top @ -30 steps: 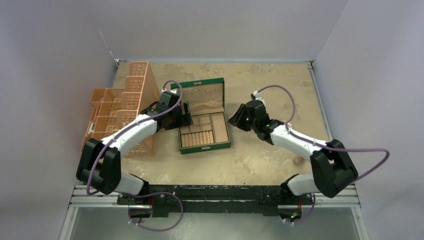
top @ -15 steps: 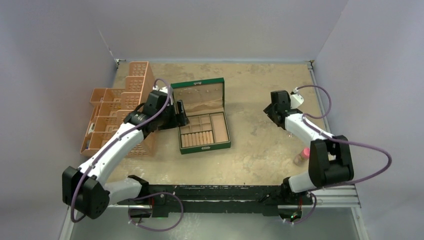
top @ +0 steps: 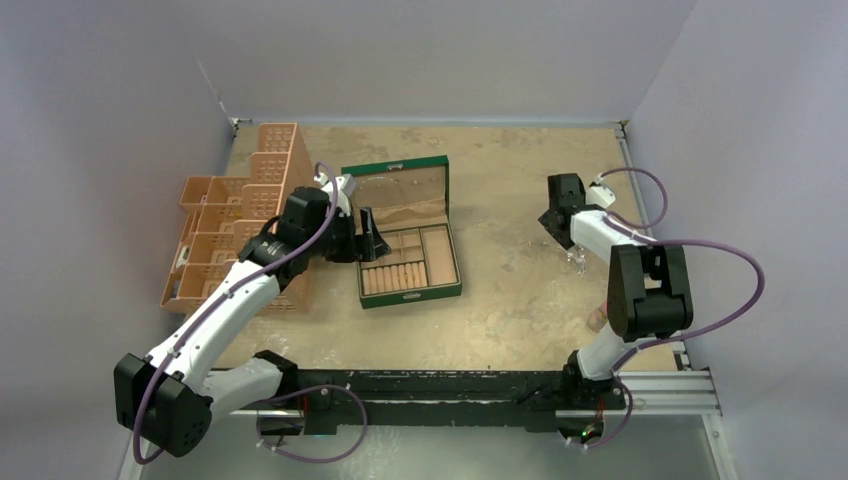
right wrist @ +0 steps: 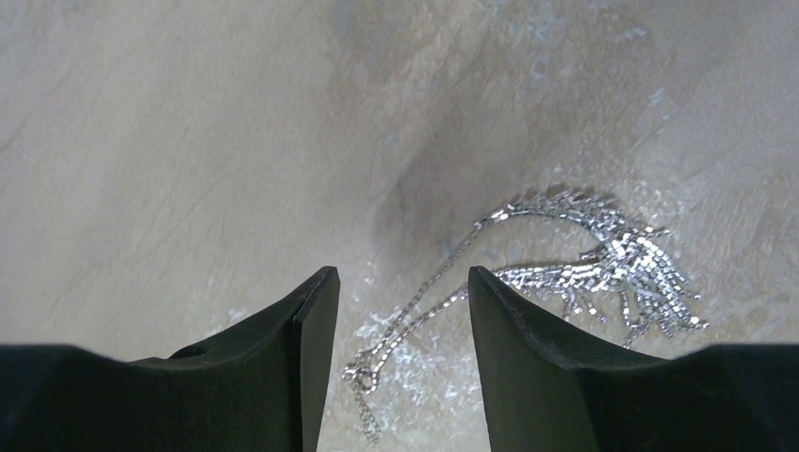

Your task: Organize the mixed jewelry

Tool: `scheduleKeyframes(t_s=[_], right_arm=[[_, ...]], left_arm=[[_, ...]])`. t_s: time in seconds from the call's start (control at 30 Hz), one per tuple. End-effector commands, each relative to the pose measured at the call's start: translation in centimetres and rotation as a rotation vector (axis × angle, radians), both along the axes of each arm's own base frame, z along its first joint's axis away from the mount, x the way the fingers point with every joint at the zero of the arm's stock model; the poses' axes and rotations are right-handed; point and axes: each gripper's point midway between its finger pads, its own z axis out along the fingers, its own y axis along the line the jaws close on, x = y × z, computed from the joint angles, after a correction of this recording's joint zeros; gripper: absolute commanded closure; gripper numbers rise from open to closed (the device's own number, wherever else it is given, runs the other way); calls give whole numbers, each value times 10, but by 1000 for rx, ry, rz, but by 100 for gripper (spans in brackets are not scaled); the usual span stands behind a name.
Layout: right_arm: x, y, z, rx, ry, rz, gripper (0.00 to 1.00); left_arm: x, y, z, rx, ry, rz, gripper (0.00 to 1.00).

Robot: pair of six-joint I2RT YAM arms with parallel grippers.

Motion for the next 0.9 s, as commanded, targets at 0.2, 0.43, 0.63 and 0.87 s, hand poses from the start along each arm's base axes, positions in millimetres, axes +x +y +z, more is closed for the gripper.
scheduleKeyframes(t_s=[0.2,0.43,0.63,0.87], right_arm=[[-3,-13,-15,26,36,-20,44],[-7,-7,-34,63,73,34,43],[-18,4,-42,113,104,69,43],[-57,14,-41,186,127,57,45]], left_arm=[[5,-10,12,-34,-74,-58,25],[4,-10,11,-34,-71,-57,25],[4,-9,11,-33,-72,-56,25],[4,-8,13,-32,-80,-52,25]])
